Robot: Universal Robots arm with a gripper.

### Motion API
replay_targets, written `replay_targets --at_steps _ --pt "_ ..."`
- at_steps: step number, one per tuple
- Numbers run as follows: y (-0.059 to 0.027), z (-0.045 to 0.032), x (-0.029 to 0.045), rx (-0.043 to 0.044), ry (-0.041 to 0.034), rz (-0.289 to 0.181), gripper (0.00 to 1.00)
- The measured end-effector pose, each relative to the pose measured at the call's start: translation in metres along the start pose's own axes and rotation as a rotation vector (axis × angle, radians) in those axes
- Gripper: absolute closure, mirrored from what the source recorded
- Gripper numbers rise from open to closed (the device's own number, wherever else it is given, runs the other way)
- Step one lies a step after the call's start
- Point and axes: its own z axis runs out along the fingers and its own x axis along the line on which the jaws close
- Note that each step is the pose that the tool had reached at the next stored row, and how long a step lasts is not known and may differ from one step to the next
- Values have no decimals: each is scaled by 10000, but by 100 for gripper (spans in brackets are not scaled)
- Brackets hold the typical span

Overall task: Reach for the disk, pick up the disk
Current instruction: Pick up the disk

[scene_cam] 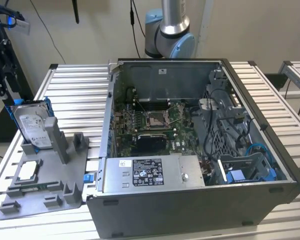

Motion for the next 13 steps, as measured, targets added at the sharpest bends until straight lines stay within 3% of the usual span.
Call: replay_targets --at_steps 13 --pt "-1 122 5 -3 1 0 0"
